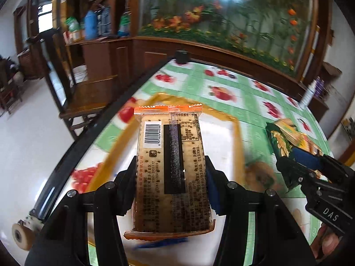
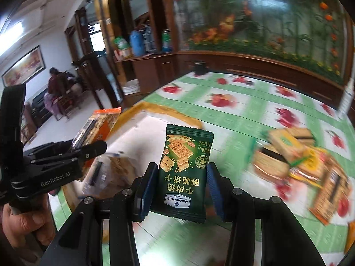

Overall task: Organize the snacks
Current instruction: 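Carry both packs into the yellow-rimmed tray and open both tools to release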

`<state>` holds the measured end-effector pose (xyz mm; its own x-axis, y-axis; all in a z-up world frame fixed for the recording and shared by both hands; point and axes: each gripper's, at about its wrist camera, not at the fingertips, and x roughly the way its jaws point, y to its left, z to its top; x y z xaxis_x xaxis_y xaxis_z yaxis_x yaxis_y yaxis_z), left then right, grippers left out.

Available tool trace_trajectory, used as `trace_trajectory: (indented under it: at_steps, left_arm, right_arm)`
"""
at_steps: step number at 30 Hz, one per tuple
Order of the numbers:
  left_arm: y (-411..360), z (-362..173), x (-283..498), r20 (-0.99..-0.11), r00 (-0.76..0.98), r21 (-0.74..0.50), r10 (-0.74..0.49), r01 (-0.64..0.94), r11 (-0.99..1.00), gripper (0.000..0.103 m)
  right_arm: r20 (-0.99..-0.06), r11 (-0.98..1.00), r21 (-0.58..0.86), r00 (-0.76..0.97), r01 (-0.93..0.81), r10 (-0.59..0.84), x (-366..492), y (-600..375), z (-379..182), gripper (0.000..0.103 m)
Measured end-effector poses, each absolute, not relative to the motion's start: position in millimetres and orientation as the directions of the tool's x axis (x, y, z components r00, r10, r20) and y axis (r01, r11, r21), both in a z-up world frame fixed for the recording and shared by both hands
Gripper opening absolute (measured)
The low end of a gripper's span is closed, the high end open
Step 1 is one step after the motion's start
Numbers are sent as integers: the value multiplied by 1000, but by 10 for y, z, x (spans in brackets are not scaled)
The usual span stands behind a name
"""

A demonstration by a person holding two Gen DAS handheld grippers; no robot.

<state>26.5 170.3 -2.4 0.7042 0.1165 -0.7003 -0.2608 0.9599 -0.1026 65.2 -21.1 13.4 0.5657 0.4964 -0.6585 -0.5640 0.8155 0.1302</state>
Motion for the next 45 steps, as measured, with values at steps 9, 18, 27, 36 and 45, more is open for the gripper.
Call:
trace_trajectory:
  at_steps: [9, 18, 27, 36, 45]
  left_arm:
    - [1987, -224, 318, -726, 674, -105, 136, -305, 947, 52]
    - [2055, -302, 411, -741, 657, -96, 141, -311, 945, 52]
    - [2065, -384, 505, -752, 639, -68, 161, -319, 945, 52]
    - [2065, -389, 521, -759, 629, -57, 164, -316, 947, 52]
    - [2069, -381, 531, -772, 612, -48, 172, -326, 944, 53]
  right_arm:
    - [-682, 760, 148, 491, -633, 542, 982, 528, -26, 46]
    - [-714, 753, 156, 454, -639, 533, 1230, 816, -260, 46]
    - [-732, 754, 168, 433, -635, 527, 1378, 890, -396, 46]
    - [-747, 752, 171, 414, -637, 521, 1432, 965, -515, 46]
    - [-750, 755, 173, 412, -632, 516, 1418, 974, -536, 49]
